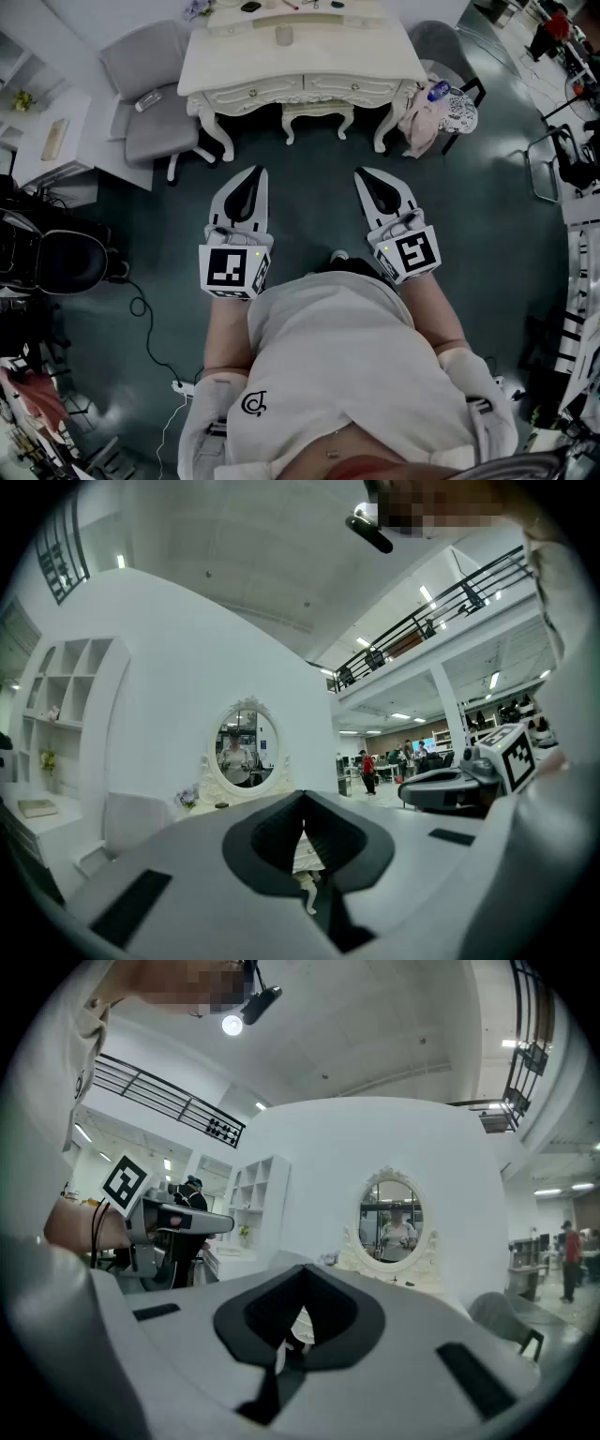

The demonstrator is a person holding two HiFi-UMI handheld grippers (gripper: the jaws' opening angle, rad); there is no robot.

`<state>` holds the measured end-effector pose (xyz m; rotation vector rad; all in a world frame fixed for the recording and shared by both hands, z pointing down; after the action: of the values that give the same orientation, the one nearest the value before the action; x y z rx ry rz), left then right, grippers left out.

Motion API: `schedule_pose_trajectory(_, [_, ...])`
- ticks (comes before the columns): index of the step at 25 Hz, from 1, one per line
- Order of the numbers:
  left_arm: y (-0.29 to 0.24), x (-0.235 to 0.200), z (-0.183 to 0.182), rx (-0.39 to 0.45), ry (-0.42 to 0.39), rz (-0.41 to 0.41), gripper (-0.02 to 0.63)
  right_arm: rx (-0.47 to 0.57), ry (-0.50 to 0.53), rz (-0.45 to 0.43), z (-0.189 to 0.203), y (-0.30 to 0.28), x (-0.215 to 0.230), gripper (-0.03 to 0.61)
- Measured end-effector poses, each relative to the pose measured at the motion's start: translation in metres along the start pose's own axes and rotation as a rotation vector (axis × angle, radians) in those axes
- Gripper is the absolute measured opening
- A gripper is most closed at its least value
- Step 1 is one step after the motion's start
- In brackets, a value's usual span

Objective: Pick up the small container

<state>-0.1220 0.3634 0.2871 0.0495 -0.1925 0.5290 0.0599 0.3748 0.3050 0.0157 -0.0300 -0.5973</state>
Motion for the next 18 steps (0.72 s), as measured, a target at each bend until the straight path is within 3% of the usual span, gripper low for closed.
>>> schedule_pose_trajectory(11, [0.001,-0.008,0.007,0.012,0.014,0.025,0.012,-0.012,-0.017,0.007,0.003,-0.011,-0.004,0.005])
schedule_pose_trajectory(18, [-0.001,-0.009,0.017,-0.002,0.002,0.061,0.012,-0.014,-0.077,0.081,0.009,-0.020,0.007,0.006])
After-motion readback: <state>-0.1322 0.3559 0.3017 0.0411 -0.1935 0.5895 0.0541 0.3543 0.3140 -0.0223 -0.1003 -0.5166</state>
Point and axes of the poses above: the fingertips, and each gripper's own axes: y backward along the fingers, x to its right, z out of its underside, the point moved 2 cm from there along y, backward along the fingers, and after that the axes turned 9 degrees about -y, right-handed, at the moved point
